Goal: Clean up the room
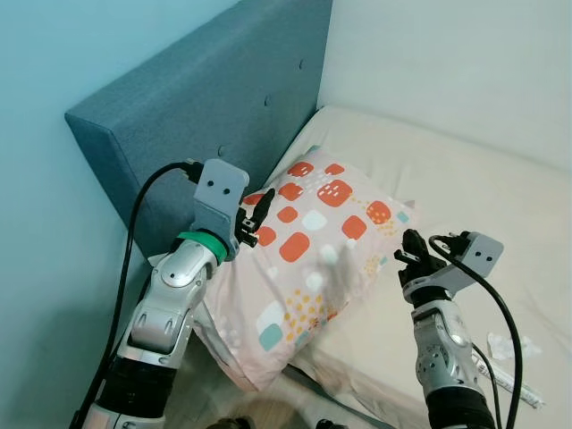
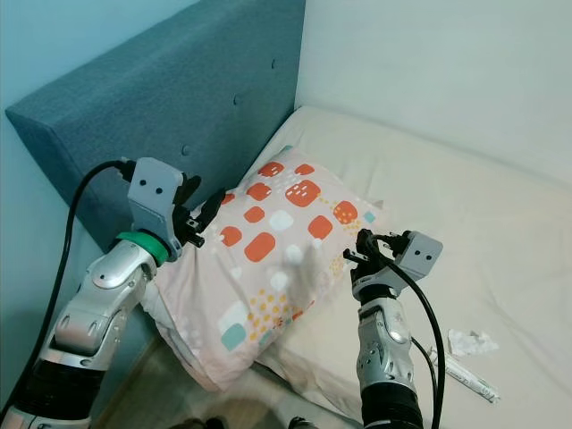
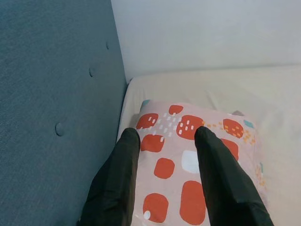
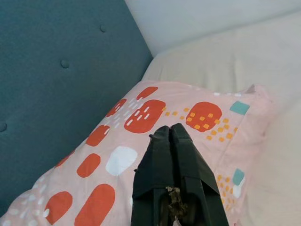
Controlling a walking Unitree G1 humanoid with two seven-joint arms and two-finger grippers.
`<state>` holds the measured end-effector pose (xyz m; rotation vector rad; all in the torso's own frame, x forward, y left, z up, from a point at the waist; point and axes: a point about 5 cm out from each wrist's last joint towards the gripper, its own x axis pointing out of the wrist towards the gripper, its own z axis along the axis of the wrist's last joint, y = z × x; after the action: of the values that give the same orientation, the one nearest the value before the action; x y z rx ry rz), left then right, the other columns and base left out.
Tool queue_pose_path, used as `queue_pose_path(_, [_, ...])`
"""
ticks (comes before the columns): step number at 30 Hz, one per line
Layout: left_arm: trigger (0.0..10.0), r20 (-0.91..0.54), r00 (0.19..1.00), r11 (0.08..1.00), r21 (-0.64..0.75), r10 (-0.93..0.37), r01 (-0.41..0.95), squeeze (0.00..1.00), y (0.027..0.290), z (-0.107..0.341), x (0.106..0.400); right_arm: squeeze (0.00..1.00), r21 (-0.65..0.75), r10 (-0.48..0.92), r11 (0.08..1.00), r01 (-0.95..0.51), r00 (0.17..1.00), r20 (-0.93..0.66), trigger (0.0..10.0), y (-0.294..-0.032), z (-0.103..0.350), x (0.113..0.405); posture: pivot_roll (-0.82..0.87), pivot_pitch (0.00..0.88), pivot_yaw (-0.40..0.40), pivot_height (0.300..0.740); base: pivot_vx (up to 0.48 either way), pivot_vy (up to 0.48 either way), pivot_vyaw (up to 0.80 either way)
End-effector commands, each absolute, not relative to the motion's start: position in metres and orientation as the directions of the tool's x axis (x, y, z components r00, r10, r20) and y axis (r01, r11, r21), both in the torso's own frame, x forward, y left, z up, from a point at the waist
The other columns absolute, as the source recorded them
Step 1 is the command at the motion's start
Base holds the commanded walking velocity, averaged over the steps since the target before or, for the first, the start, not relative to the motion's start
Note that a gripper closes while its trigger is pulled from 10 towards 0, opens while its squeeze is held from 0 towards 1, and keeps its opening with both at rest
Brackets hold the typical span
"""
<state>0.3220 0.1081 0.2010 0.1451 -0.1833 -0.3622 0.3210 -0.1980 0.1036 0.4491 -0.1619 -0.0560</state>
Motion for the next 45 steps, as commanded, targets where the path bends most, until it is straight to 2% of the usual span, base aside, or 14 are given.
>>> queue_pose_path(1, [10.0, 0.133, 0.92, 0.924, 0.163, -0.369, 0.347, 0.0, 0.1069, 0.1963, 0.3221, 0.0, 0.455, -0.104, 0.889, 0.04, 0.988, 0.116, 10.0, -0.2009, 0.0959, 0.3179, 0.07, 0.083, 0.033, 0.74, 0.0, 0.0, -0.76])
queue_pose_path(24, [10.0, 0.128, 0.922, 0.923, 0.174, -0.367, 0.343, 0.0, 0.1075, 0.1947, 0.3235, 0.0, 0.443, -0.108, 0.896, 0.047, 0.988, 0.114, 10.0, -0.2034, 0.0944, 0.3179, 0.07, 0.079, 0.037, 0.74, 0.0, 0.0, -0.75])
queue_pose_path(45, [10.0, 0.127, 0.927, 0.927, 0.183, -0.354, 0.329, 0.0, 0.1078, 0.195, 0.3246, 0.0, 0.432, -0.106, 0.901, 0.046, 0.987, 0.117, 10.0, -0.2024, 0.0951, 0.3189, 0.07, 0.088, 0.04, 0.74, 0.0, 0.0, 0.0])
